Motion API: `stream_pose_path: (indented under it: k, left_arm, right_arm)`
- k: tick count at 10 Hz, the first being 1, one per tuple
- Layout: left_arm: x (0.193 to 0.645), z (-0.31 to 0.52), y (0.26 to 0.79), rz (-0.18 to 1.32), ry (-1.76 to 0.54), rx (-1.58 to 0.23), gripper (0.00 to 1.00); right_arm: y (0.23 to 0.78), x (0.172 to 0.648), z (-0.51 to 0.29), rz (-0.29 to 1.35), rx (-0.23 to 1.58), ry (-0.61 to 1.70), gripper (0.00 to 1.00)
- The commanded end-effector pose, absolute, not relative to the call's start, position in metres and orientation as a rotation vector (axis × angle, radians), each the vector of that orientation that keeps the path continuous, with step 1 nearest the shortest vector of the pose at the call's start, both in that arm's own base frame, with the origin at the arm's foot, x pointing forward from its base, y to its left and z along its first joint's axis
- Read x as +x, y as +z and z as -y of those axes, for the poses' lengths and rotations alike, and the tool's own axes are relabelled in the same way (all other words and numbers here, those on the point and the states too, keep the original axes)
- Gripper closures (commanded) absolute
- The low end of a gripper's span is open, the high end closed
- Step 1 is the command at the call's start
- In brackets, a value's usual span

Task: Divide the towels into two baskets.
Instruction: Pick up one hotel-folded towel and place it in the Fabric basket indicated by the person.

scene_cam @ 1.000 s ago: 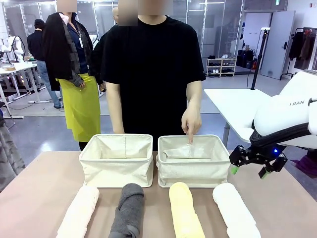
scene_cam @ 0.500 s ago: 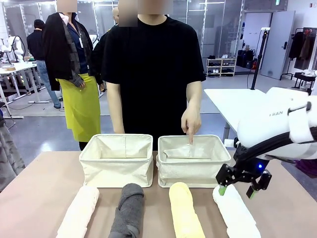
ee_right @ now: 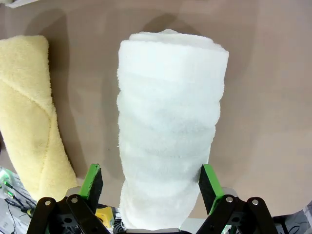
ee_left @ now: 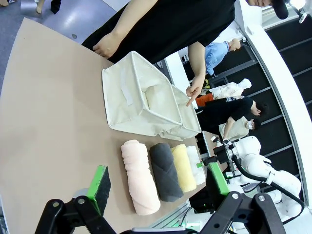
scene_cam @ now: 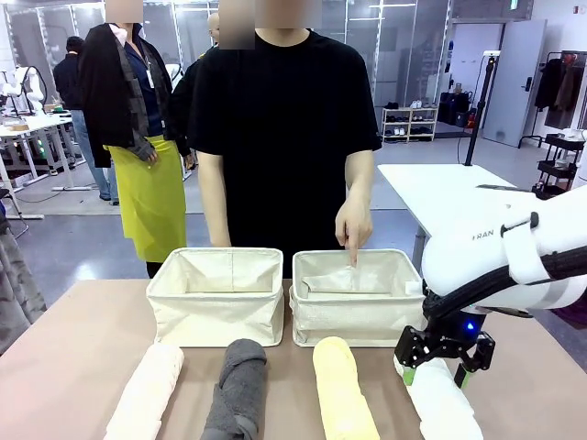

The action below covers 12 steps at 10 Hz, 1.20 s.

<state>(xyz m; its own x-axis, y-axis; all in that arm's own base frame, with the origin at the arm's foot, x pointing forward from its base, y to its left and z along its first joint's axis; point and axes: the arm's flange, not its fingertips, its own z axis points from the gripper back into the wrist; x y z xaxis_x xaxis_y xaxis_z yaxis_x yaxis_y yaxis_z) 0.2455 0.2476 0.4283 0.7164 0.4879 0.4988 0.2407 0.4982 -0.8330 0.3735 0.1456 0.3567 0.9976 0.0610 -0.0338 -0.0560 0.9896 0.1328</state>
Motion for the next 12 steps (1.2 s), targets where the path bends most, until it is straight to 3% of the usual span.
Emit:
stream_pose_path:
  k: [1, 6, 8, 12]
  left_arm:
    - [0.245, -0.25, 0.428, 0.815, 0.162, -1.084, 0.0]
    - [0.245, -0.25, 0.428, 0.815, 0.162, -1.084, 0.0]
    - [0.245, -0.25, 0.428, 0.815, 0.162, -1.084, 0.0]
    - [0.245, -0.25, 0.428, 0.815, 0.162, -1.084, 0.0]
  right_arm:
    - [0.352, 0.376, -0.156, -0.012, 0.073, 0.026, 0.0]
    - [0.324, 0.38, -0.165, 0.103, 0.015, 0.004, 0.0]
    - [0.313, 0.381, -0.167, 0.079, -0.006, 0.008, 0.0]
    - [0.311, 0.379, -0.171, 0.084, -0.027, 0.032, 0.35]
